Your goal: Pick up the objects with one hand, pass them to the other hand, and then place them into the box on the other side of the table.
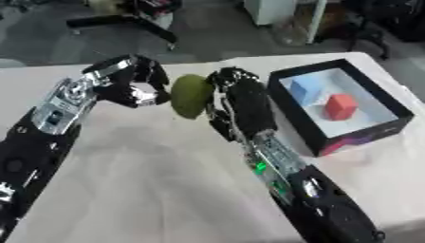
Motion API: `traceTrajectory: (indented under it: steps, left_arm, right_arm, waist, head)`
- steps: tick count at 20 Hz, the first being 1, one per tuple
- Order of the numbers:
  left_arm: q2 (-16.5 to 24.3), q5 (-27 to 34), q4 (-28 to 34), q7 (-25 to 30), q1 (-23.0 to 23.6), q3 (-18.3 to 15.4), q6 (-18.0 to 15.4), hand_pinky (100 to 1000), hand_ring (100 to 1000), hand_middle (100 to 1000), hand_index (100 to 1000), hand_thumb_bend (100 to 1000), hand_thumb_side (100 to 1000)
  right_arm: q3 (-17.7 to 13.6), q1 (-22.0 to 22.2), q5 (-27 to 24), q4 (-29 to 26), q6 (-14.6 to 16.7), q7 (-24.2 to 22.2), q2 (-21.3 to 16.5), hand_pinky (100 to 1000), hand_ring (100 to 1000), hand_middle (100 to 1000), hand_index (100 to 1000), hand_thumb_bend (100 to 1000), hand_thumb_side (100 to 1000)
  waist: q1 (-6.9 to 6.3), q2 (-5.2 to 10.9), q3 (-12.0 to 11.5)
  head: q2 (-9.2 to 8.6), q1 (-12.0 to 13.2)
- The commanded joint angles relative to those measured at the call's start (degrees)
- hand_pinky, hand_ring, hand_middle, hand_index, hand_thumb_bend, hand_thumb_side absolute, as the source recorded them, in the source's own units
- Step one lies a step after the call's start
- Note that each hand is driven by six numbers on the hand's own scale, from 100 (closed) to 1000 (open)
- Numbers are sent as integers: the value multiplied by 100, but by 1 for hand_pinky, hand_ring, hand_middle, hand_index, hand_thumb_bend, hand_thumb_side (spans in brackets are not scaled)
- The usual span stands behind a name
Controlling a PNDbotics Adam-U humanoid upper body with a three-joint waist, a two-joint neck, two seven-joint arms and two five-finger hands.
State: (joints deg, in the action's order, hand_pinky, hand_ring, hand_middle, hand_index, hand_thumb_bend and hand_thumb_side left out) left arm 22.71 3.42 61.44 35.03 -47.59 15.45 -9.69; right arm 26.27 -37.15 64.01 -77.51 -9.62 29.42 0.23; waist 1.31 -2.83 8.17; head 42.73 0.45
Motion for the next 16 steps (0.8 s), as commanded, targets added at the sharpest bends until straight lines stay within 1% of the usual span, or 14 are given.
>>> traceTrajectory:
  steps: [1,6,7,8,9,11,13,15,16]
  left_arm:
    - [184,-1,0,-3,-230,-108,-51,727,608,589,624,477,318]
    - [234,-129,-112,-104,-362,-258,-194,733,616,597,629,470,337]
    - [263,-162,-114,-159,-376,-311,-227,734,617,597,629,470,339]
    - [308,-196,-106,-218,-385,-366,-257,736,619,600,631,469,344]
    - [373,-237,-74,-301,-381,-437,-293,736,619,599,630,469,346]
    - [512,-229,58,-482,-327,-592,-345,737,620,599,630,467,351]
    - [667,-226,316,-721,-187,-769,-382,737,620,600,632,457,360]
    - [827,-322,686,-988,51,-954,-410,740,624,604,639,456,372]
    - [883,-399,865,-1102,170,-1026,-411,743,628,608,644,455,383]
  right_arm:
    - [-194,-113,-524,-325,-205,136,-187,405,492,335,222,100,125]
    - [-445,-56,-920,-496,-488,339,-429,385,482,320,227,100,123]
    - [-526,-32,-997,-476,-565,398,-490,381,481,318,228,100,123]
    - [-620,-4,-1074,-435,-651,462,-568,374,478,315,229,100,100]
    - [-751,20,-1153,-351,-772,541,-673,368,474,311,230,100,124]
    - [-1028,37,-1370,-94,-1030,714,-886,351,466,296,232,100,122]
    - [-1326,3,-1651,285,-1318,920,-1099,337,462,285,239,100,124]
    - [-1575,-93,-1928,770,-1553,1062,-1298,339,471,287,260,100,124]
    - [-1657,-147,-2041,1008,-1637,1086,-1365,339,479,292,295,100,124]
  waist:
    - [-4,131,39]
    - [2,143,156]
    - [4,146,175]
    - [5,152,190]
    - [4,157,199]
    - [2,168,196]
    - [1,175,170]
    - [1,180,130]
    - [1,182,113]
  head:
    - [-28,3]
    - [-16,39]
    - [-9,45]
    - [-3,55]
    - [3,67]
    - [3,76]
    - [-14,62]
    - [-39,26]
    - [-48,6]
